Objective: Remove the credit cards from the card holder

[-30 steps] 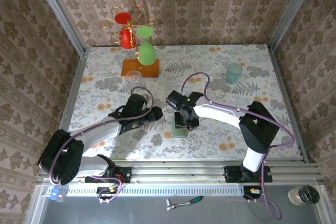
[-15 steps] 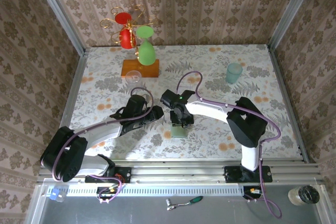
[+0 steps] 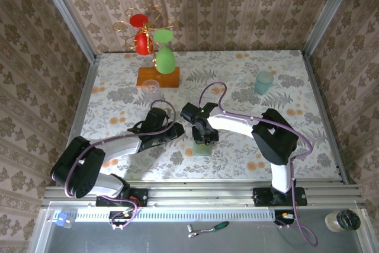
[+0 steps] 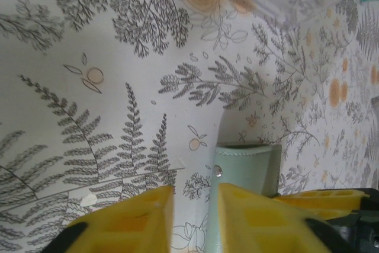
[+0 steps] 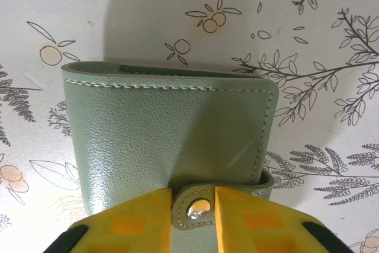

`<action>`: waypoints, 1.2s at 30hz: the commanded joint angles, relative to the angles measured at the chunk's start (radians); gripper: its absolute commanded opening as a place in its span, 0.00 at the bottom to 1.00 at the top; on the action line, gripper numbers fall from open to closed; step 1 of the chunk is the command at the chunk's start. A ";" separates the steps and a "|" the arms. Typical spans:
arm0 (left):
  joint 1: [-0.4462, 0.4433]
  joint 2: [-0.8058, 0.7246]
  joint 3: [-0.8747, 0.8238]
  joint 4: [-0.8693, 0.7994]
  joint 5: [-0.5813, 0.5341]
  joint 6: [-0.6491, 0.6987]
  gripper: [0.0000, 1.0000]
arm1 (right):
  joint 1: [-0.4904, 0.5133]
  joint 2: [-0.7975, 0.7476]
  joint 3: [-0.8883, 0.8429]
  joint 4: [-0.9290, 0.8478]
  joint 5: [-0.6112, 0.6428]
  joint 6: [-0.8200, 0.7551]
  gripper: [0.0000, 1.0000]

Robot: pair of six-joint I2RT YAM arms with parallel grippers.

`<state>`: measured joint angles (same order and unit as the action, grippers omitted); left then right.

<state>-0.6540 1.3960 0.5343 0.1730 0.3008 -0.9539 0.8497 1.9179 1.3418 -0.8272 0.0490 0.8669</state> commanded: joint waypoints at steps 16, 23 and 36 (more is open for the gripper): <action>-0.180 0.132 0.052 0.131 0.072 -0.156 0.00 | -0.029 -0.040 -0.129 0.124 -0.071 0.021 0.00; -0.192 0.170 0.061 0.115 0.089 -0.169 0.00 | -0.036 -0.049 -0.144 0.141 -0.084 0.016 0.00; -0.164 0.233 0.089 -0.090 0.068 -0.097 0.00 | -0.009 0.011 -0.050 -0.016 0.037 -0.053 0.00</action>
<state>-0.8288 1.5932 0.6170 0.2234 0.3897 -1.0981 0.8207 1.8668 1.2739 -0.7555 -0.0010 0.8417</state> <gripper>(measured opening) 0.050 0.044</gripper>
